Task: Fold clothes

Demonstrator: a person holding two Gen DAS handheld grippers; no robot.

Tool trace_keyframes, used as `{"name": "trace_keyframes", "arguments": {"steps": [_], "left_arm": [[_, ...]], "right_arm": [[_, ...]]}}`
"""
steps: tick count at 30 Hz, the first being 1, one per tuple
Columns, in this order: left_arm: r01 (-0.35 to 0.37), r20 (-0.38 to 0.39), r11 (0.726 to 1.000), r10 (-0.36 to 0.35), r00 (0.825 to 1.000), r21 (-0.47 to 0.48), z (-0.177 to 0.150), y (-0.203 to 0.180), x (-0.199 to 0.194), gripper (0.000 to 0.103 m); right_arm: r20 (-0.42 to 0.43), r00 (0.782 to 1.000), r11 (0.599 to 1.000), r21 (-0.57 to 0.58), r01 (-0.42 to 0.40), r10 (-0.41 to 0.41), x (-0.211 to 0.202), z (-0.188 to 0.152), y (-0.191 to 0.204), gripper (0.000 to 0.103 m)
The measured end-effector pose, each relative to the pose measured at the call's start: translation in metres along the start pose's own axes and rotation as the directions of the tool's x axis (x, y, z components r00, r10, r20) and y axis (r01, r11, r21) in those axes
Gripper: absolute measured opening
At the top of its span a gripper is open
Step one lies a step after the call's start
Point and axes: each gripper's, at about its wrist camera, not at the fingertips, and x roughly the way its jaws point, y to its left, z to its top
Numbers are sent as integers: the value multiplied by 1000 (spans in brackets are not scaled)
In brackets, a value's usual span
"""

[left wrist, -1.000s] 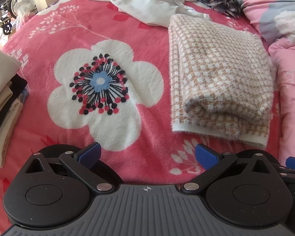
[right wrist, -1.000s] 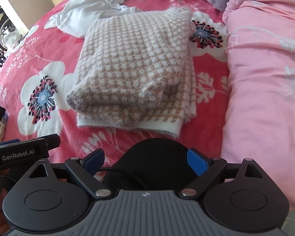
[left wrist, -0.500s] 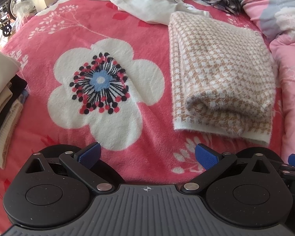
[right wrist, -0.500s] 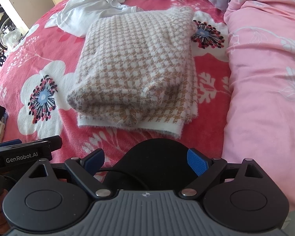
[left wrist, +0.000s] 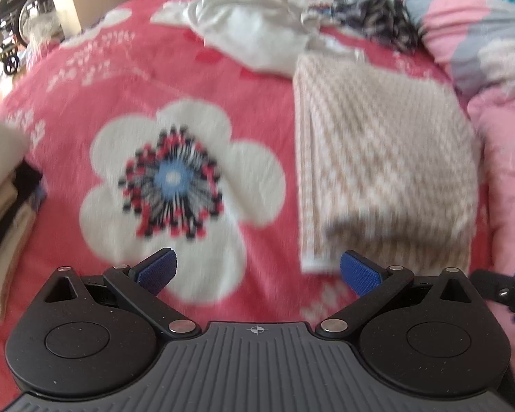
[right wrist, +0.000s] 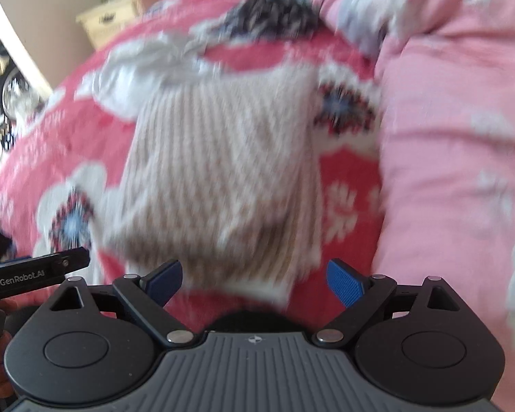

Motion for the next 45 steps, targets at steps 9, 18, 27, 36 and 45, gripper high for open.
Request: {"name": "trace_keyframes", "arguments": {"steps": [9, 18, 27, 36, 45], "left_arm": [[59, 101, 998, -57, 993, -13, 62, -10, 24, 102], [124, 60, 991, -127, 990, 49, 89, -34, 62, 102], [409, -39, 912, -409, 912, 15, 88, -27, 109, 102], [487, -12, 874, -487, 874, 11, 121, -17, 150, 103], [560, 15, 828, -561, 828, 28, 130, -2, 173, 103]], "right_arm": [[95, 995, 997, 77, -26, 18, 23, 43, -26, 96], [114, 987, 985, 117, -125, 112, 69, 66, -44, 96], [77, 972, 939, 251, -235, 223, 140, 109, -78, 96], [89, 944, 885, 331, -328, 317, 192, 131, -95, 98], [127, 888, 799, 392, -455, 443, 228, 129, -108, 103]]}}
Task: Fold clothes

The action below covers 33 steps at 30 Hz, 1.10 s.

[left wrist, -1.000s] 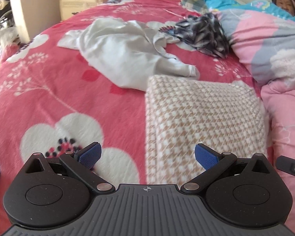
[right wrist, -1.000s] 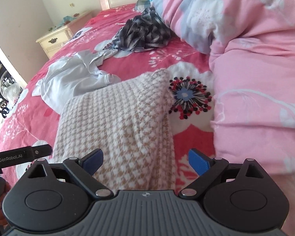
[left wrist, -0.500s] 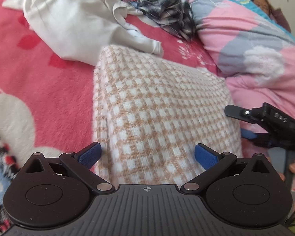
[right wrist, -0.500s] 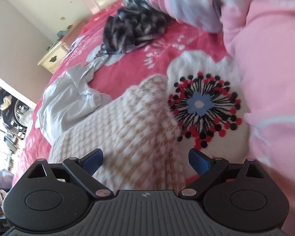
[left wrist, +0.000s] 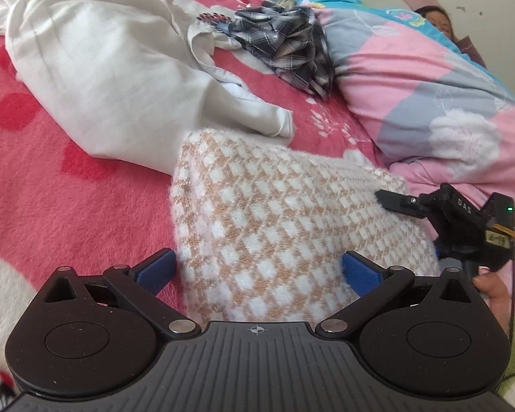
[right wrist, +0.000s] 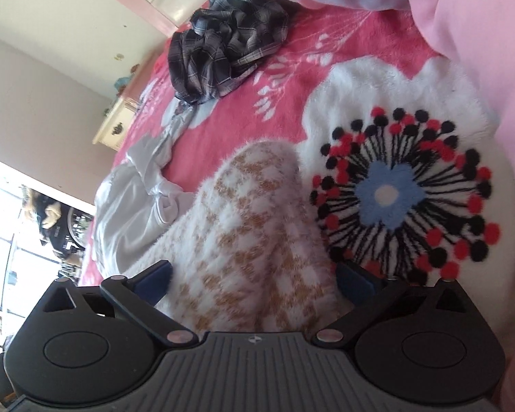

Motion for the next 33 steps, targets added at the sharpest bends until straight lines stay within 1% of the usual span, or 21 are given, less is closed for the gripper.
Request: {"name": "trace_keyframes", "arguments": {"steps": [3, 7, 10, 12, 15, 17, 18, 19, 20, 21, 22, 25, 26, 29, 33], "left_arm": [[49, 4, 998, -49, 999, -29, -2, 9, 6, 103], [95, 7, 992, -95, 995, -78, -9, 13, 5, 103], [128, -30, 987, -132, 991, -97, -21, 10, 0, 103], [150, -51, 982, -156, 986, -115, -33, 7, -4, 103], [184, -75, 972, -196, 978, -148, -49, 5, -9, 103], [189, -60, 968, -201, 978, -163, -52, 7, -9, 103], [185, -60, 969, -197, 979, -166, -51, 6, -7, 103], [171, -57, 971, -182, 982, -165, -50, 3, -4, 103], [156, -54, 974, -167, 985, -164, -48, 0, -2, 103], [141, -51, 976, -151, 987, -164, -47, -3, 0, 103], [111, -49, 981, -121, 991, -162, -47, -8, 1, 103], [43, -28, 992, -46, 999, -118, -51, -27, -6, 97], [32, -21, 993, -35, 999, -109, -51, -32, -9, 94], [10, 0, 996, -10, 1000, -89, -51, -47, -19, 89], [6, 21, 999, -5, 1000, -53, -51, -67, -34, 89]], "right_arm": [[-26, 999, 999, -2, -33, 33, 0, -1, -2, 103], [-114, 990, 997, -1, -78, 77, -4, -15, 1, 103], [-181, 978, 994, 11, -105, 105, -11, -29, 2, 103], [-236, 962, 991, 30, -131, 135, -14, -40, 3, 103], [-277, 952, 990, -18, -141, 131, -15, -53, 11, 103], [-285, 951, 990, -28, -135, 122, -10, -53, 14, 103], [-285, 951, 991, -15, -132, 122, -8, -51, 14, 103], [-283, 952, 992, -13, -123, 115, -8, -49, 16, 100], [-279, 955, 994, -19, -111, 101, -10, -48, 18, 95], [-274, 958, 994, -40, -98, 84, -13, -48, 21, 88], [-263, 962, 994, -61, -93, 74, -17, -50, 25, 82], [-223, 972, 991, -93, -92, 69, -31, -54, 35, 69], [-209, 976, 990, -105, -91, 68, -35, -56, 39, 68], [-167, 983, 986, -132, -98, 75, -46, -61, 51, 62], [-123, 988, 979, -170, -111, 91, -62, -67, 67, 61]]}}
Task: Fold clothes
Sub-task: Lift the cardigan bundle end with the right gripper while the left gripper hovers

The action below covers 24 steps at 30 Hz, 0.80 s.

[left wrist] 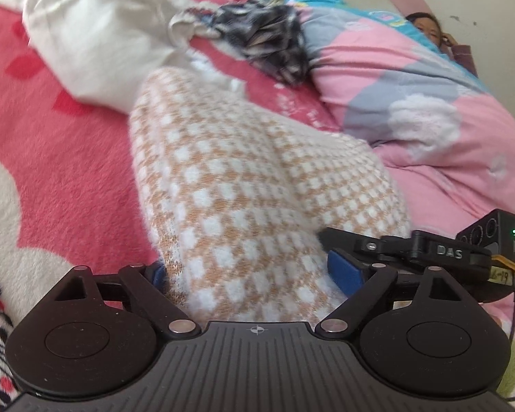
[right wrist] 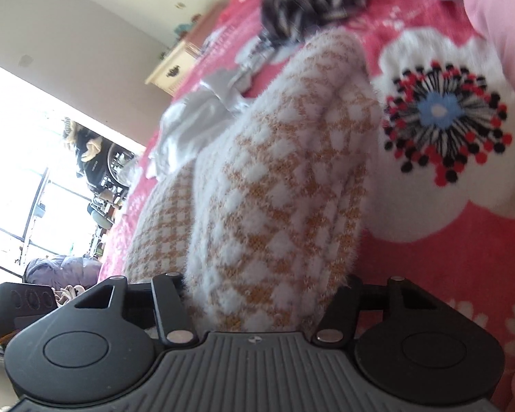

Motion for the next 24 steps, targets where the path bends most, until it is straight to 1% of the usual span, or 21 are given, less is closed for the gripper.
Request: {"name": "trace_keyframes", "arguments": {"steps": [4, 8, 14, 19, 24], "left_arm": [[-6, 29, 1000, 5, 1000, 24, -4, -19, -19, 89], [10, 77, 1000, -12, 997, 24, -5, -30, -42, 89], [24, 143, 998, -31, 989, 52, -2, -50, -79, 88], [22, 205, 997, -35, 978, 68, 0, -60, -110, 88], [5, 259, 998, -20, 966, 58, -7, -60, -143, 88]], "right_arm": [[45, 999, 1000, -29, -9, 10, -19, -1, 18, 61], [83, 996, 998, -52, -19, 24, -40, -3, 36, 61], [127, 990, 993, -106, -45, 59, -72, -9, 63, 61], [141, 986, 985, -161, -68, 92, -80, -15, 96, 61], [123, 985, 970, -223, -94, 123, -77, -24, 131, 61]]}}
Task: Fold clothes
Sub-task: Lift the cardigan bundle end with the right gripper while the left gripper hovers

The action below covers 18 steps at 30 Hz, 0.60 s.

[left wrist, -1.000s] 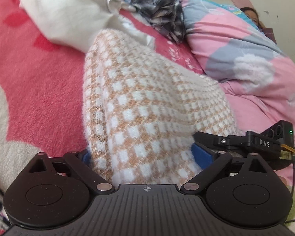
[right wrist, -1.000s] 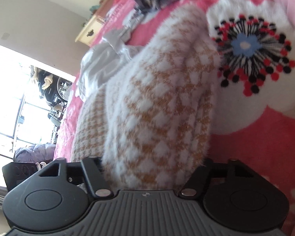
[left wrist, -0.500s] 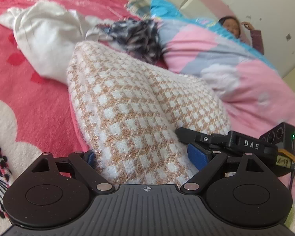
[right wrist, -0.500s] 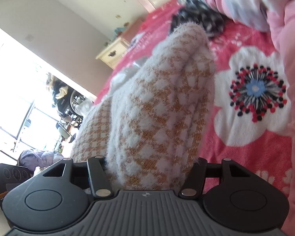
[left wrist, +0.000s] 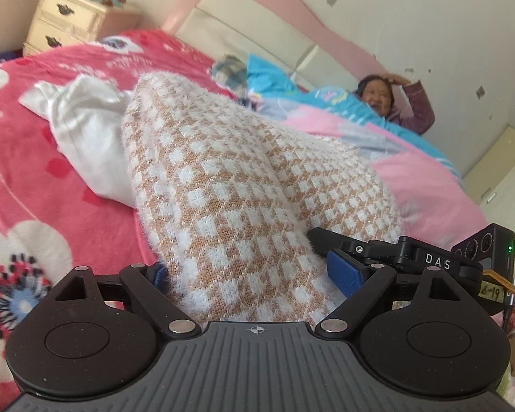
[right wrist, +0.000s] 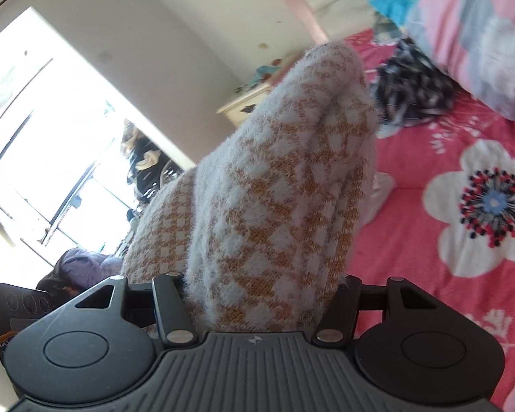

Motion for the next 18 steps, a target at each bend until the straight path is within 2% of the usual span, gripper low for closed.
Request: {"name": "trace_keyframes", "arguments": {"steps": [5, 10, 14, 18], "left_arm": [[-36, 67, 999, 36, 997, -13, -1, 7, -41, 88], [-103, 149, 992, 114, 982, -77, -4, 21, -90, 88], [-182, 218, 977, 203, 954, -115, -5, 33, -132, 88], [-271, 281, 949, 307, 909, -158, -4, 51, -176, 88]], "right_arm": [[-36, 998, 996, -73, -53, 50, 16, -1, 39, 61], [-102, 986, 978, -150, -147, 133, 42, -9, 90, 61], [-175, 959, 951, -177, -255, 224, 74, -15, 133, 61], [-264, 916, 905, -222, -363, 303, 115, -21, 185, 61]]}}
